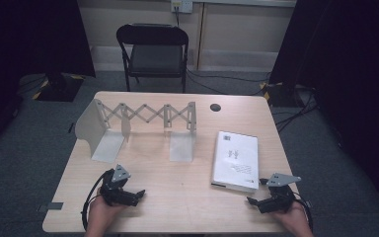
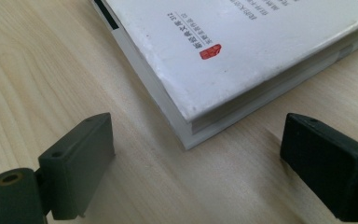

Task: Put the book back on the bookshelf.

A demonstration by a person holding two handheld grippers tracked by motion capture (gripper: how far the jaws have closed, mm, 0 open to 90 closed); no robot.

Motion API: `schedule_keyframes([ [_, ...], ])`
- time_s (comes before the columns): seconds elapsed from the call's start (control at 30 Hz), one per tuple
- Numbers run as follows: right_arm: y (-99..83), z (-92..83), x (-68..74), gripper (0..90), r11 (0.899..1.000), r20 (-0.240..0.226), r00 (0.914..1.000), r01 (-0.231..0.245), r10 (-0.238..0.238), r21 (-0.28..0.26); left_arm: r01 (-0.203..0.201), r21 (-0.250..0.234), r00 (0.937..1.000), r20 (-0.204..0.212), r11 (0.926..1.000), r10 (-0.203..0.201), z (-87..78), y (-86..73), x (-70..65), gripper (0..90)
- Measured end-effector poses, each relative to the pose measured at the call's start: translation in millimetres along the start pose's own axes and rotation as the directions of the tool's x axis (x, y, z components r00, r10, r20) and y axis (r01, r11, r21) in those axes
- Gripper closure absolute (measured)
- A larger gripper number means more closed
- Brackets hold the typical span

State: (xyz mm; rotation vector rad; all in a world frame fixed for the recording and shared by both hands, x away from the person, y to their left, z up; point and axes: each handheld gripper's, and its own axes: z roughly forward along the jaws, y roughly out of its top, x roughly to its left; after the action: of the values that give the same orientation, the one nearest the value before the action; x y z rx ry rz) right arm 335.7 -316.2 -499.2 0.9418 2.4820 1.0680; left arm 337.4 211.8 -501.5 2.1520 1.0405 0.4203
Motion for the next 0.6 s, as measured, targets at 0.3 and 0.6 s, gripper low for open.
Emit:
schedule_keyframes([
  [0.3, -0.8, -0.9, 1.4, 9.7, 1.0, 0.008, 0.9999, -0.01, 0.01, -0.002, 0.016, 0.04, 0.9984, 0.053, 0.9991, -0.018, -8.8, 6.7, 2.5, 18.0],
  [0.6, 4.8, -4.8, 8.2, 21.7, 0.999, -0.014, 0.9999, 0.01, -0.01, 0.042, -0.074, 0.065, 0.9891, 0.132, 0.9952, 0.065, -5.0, 28.2, -24.2, 20.5],
])
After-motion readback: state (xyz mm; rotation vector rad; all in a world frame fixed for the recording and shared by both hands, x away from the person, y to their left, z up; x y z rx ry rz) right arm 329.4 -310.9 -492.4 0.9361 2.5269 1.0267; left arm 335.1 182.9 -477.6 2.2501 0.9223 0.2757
